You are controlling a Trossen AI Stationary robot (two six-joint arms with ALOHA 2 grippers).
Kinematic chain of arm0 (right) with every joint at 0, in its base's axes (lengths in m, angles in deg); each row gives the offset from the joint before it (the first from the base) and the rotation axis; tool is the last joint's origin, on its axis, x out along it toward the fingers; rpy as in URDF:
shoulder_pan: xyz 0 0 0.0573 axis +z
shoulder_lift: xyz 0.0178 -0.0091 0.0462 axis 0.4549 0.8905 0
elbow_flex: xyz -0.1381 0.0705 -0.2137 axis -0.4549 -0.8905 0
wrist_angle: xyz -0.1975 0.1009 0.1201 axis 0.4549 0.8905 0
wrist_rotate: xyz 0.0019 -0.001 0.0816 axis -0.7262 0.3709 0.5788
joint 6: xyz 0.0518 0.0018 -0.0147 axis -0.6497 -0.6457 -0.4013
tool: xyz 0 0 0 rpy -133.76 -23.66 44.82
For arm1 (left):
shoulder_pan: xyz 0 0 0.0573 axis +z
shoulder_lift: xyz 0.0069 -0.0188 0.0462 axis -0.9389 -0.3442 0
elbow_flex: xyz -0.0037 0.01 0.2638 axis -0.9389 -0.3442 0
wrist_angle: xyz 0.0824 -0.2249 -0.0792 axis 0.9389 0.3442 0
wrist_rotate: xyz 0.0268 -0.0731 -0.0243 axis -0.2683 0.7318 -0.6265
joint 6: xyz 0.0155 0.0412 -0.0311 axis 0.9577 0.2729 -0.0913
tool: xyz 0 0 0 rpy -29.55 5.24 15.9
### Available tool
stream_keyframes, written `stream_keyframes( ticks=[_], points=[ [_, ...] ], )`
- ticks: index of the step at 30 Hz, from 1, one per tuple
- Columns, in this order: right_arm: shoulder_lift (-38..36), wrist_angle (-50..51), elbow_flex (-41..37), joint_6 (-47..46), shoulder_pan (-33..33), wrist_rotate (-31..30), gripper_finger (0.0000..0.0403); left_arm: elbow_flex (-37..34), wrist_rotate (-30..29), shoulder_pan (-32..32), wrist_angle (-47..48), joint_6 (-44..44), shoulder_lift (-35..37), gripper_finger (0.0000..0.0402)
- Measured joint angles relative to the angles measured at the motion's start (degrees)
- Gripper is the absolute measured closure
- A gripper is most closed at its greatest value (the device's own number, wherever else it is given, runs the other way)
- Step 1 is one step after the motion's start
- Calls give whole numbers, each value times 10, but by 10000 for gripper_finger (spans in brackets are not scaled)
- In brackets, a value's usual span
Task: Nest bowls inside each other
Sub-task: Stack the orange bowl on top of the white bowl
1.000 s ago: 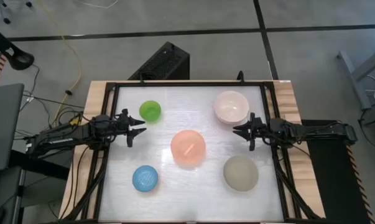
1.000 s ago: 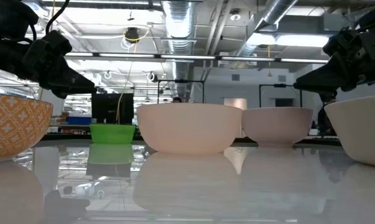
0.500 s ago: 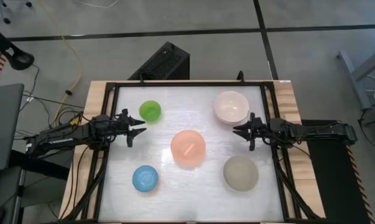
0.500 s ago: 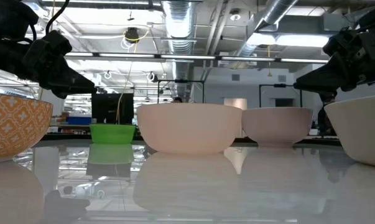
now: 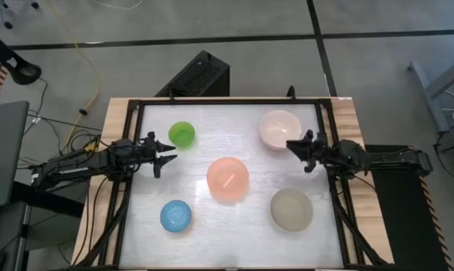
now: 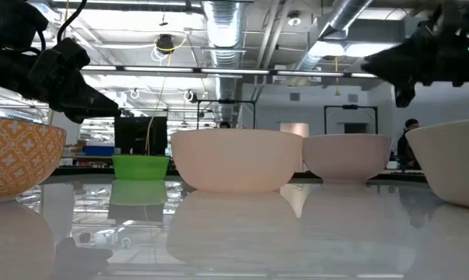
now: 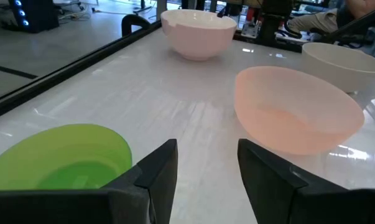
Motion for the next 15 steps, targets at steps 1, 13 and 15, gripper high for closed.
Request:
stream_keyframes(
  ticks=[1, 13, 15],
  points=[
    [0, -13, 0, -12, 0, -4, 295, 0, 0, 0, 0, 0, 0, 244],
    [143, 113, 165, -141, 77, 19, 295, 0, 0, 0, 0, 0, 0, 244],
    [205, 165, 215, -156, 100, 10, 295, 0, 0, 0, 0, 0, 0, 244]
  ],
)
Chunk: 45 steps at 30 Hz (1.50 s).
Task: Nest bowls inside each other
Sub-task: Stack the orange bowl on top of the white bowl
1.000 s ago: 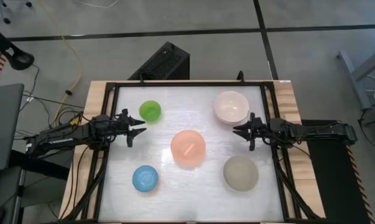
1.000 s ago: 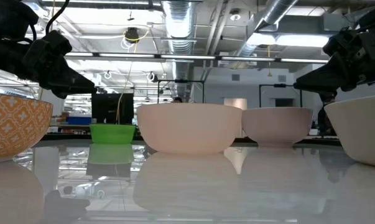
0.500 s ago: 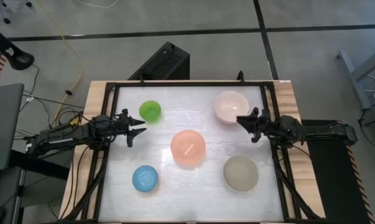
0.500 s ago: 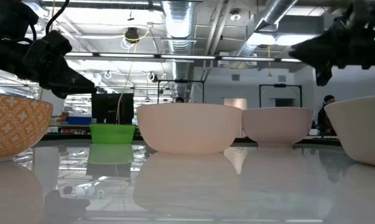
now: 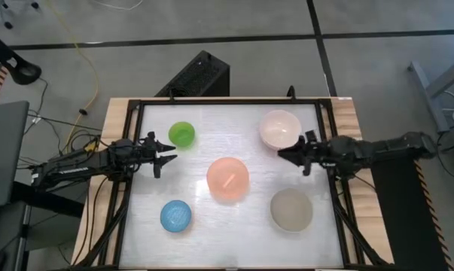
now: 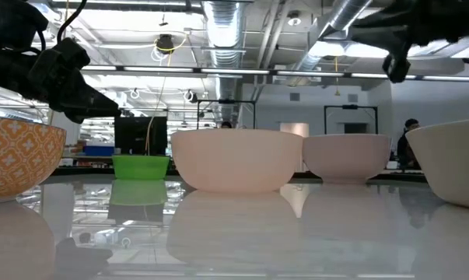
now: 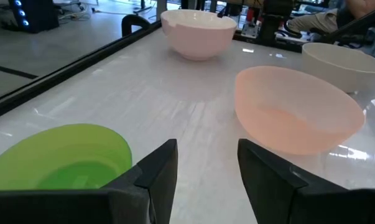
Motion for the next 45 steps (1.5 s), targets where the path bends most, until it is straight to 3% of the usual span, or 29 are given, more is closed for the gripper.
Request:
stream_keyframes(
  ticks=[3, 12, 15, 20, 25, 33, 36, 40, 45],
  points=[
    [97, 101, 93, -20, 32, -3, 295, 0, 0, 0, 0, 0, 0, 244],
    [339, 548, 377, -157, 95, 12, 295, 0, 0, 0, 0, 0, 0, 244],
    [402, 612, 437, -164, 105, 20, 295, 0, 0, 0, 0, 0, 0, 244],
    [479, 571, 462, -123, 80, -58, 295, 0, 0, 0, 0, 0, 0, 244],
    [556, 467, 462, -47, 19, -67, 276, 0, 0, 0, 0, 0, 0, 244],
    [629, 453, 504, 41, -75, -53, 201, 0, 0, 0, 0, 0, -1, 244],
    [648, 423, 504, 60, -95, -4, 179, 0, 0, 0, 0, 0, -1, 244],
    [667, 372, 504, 86, -105, 50, 164, 0, 0, 0, 0, 0, -1, 244],
    [685, 353, 504, 98, -107, 49, 163, 0, 0, 0, 0, 0, -1, 244]
  ],
)
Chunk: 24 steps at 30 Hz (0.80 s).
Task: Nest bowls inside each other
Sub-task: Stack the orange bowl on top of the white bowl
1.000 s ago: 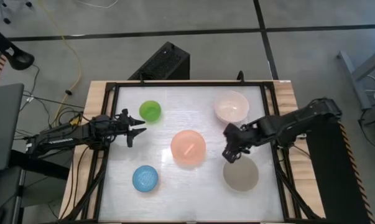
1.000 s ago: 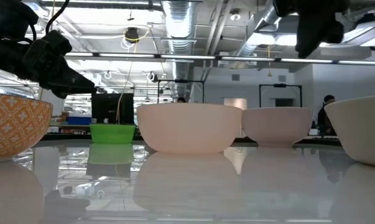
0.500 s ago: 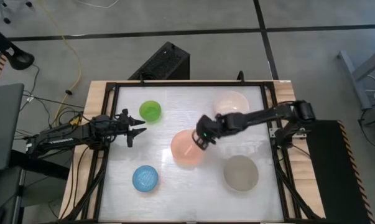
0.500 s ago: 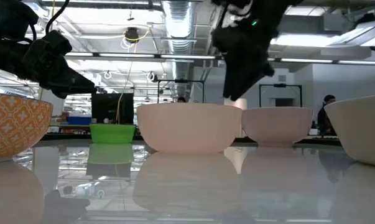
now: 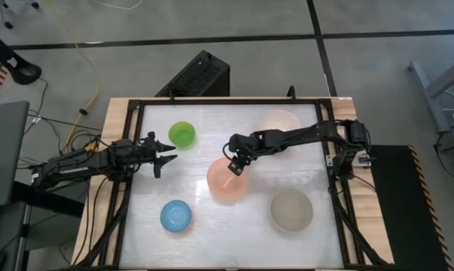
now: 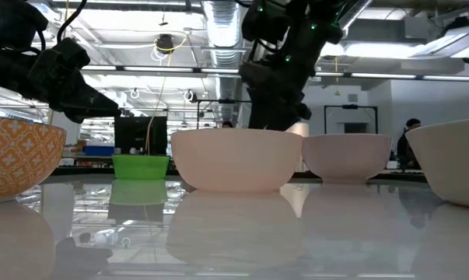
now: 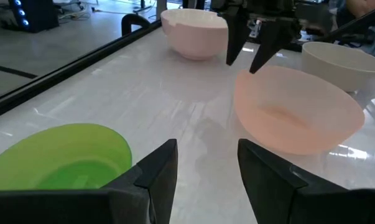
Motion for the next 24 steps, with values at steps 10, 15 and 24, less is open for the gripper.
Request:
stream_keyframes(
  ticks=[10, 15, 24],
  points=[
    [55, -16, 0, 11, 12, 5, 198, 0, 1, 0, 0, 0, 0, 244],
    [43, -8, 0, 19, 11, 7, 348, 0, 0, 0, 0, 0, 0, 244],
    [-124, 64, 0, 30, 11, -31, 395, 0, 2, 0, 0, 0, 0, 244]
  ],
)
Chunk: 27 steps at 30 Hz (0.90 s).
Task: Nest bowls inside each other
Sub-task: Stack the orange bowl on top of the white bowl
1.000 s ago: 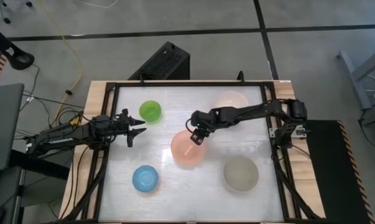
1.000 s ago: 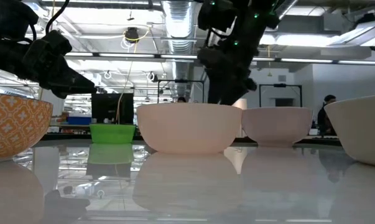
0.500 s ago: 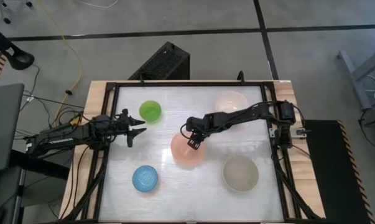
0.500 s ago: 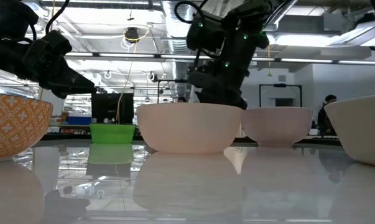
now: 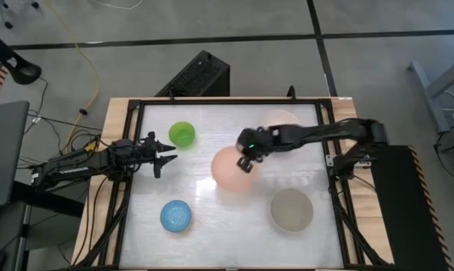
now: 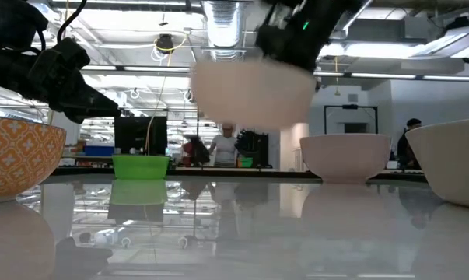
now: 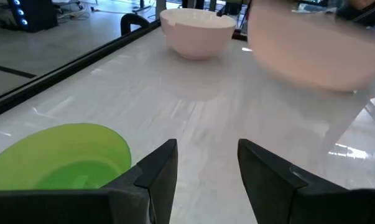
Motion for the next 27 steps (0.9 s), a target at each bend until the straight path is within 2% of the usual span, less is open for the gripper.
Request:
stream_keyframes(
  ticks=[4, 7, 9, 12, 15, 20, 27],
  points=[
    [-96, 101, 0, -13, -17, -80, 396, 0, 0, 0, 0, 0, 0, 244],
    [-151, 188, -2, -54, -46, -157, 396, 0, 0, 0, 0, 0, 0, 244],
    [-181, 215, -16, -83, -74, -182, 396, 0, 0, 0, 0, 0, 0, 244],
    [-214, 216, -45, -111, -134, -180, 396, 0, 0, 0, 0, 0, 0, 244],
    [-229, 218, -75, -115, -202, -141, 396, 0, 0, 0, 0, 0, 0, 244],
    [-239, 215, -116, -116, -300, -135, 396, 0, 0, 0, 0, 0, 0, 244],
    [-233, 176, -157, -102, -365, -100, 396, 0, 0, 0, 0, 0, 0, 244]
  ],
)
